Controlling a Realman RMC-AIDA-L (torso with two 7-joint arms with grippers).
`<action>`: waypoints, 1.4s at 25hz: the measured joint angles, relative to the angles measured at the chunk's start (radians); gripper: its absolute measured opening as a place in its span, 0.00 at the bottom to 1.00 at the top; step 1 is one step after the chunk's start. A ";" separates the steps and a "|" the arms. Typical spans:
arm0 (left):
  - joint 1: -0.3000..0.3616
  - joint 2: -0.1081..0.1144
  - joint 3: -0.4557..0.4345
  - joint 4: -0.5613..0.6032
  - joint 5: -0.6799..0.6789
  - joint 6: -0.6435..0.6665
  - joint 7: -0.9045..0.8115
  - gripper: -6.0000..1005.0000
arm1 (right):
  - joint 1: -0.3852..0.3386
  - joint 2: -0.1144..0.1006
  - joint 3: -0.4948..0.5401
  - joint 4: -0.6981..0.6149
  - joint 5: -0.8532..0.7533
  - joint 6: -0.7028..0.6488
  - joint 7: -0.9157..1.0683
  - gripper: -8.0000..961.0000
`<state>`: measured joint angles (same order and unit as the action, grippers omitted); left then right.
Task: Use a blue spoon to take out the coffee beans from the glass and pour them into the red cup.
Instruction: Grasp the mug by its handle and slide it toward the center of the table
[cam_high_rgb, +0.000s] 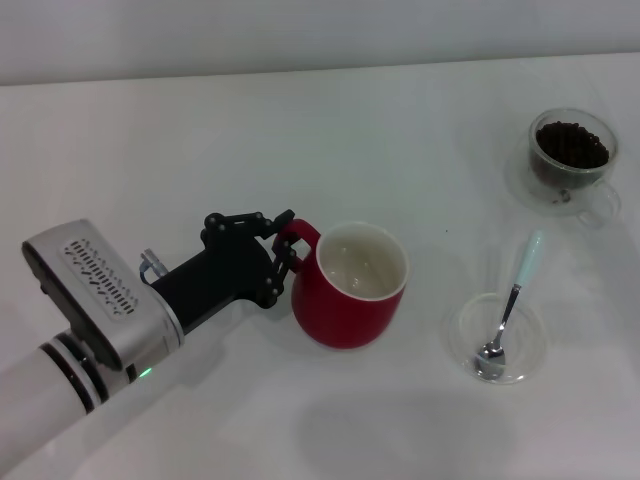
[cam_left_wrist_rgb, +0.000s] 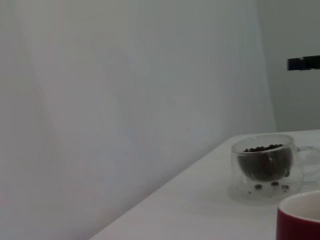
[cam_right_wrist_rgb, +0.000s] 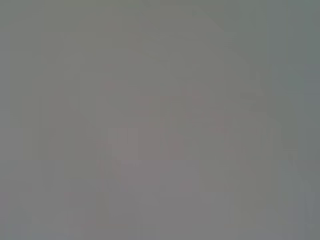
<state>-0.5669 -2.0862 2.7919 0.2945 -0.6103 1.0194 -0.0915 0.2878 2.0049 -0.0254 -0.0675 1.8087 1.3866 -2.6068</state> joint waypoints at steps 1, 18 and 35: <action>-0.002 0.000 0.000 0.000 0.005 -0.003 0.000 0.12 | 0.000 0.000 0.000 0.000 0.000 0.000 0.000 0.91; -0.016 -0.002 -0.001 -0.002 0.073 -0.041 0.011 0.12 | 0.001 0.000 -0.001 0.000 0.000 -0.002 0.002 0.91; 0.010 -0.002 -0.016 0.007 0.099 -0.055 0.108 0.11 | -0.006 0.000 -0.001 0.008 0.000 0.005 0.007 0.91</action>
<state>-0.5565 -2.0878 2.7759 0.3013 -0.5109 0.9644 0.0161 0.2814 2.0048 -0.0260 -0.0594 1.8085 1.3916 -2.5996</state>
